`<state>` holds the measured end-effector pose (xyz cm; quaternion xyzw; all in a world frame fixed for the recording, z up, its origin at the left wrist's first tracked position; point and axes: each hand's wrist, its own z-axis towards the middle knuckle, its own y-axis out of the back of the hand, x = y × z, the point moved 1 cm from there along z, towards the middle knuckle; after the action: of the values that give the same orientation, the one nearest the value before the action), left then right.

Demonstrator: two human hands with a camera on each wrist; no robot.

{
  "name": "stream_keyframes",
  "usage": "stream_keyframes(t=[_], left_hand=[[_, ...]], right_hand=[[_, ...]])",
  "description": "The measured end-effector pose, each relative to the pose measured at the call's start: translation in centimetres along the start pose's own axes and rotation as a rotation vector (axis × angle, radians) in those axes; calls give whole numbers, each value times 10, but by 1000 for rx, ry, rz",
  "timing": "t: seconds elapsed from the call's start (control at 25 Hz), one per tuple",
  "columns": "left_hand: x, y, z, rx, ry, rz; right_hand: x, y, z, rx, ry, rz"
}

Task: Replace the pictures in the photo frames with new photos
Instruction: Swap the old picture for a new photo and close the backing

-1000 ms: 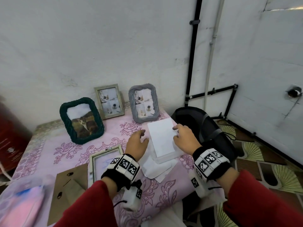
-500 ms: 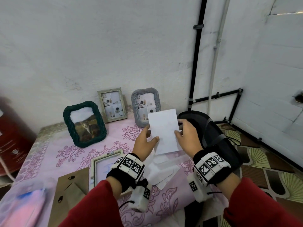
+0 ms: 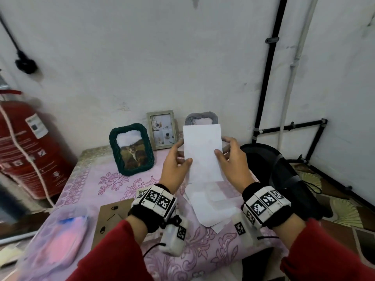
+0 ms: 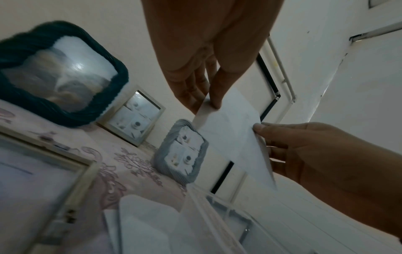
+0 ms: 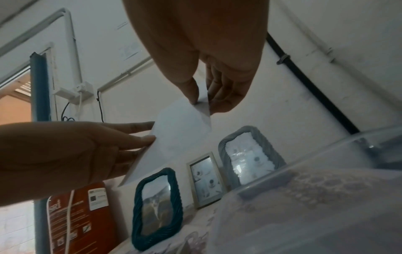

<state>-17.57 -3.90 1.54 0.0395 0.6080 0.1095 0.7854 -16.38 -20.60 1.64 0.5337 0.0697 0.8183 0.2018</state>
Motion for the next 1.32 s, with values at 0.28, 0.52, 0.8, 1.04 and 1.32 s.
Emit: stream_keyframes(t=[0.28,0.52,0.8,1.04,1.32], left_hand=[[20,58,-22,-39,108,4],[45,103,-42,-18,259,-5],[68,126,-54,-87,282,37],[80,131,-63,-2,334,66],[92,130,-68,44,328,169]], right_hand=[[20,-45,-15,283,-57,154],[26,-77,-30,568,-55,76],[19,-106,-36,627,-31,23],[8,-118,-41,747,11,-80],[-6,-120,-46,769,-11,-119]])
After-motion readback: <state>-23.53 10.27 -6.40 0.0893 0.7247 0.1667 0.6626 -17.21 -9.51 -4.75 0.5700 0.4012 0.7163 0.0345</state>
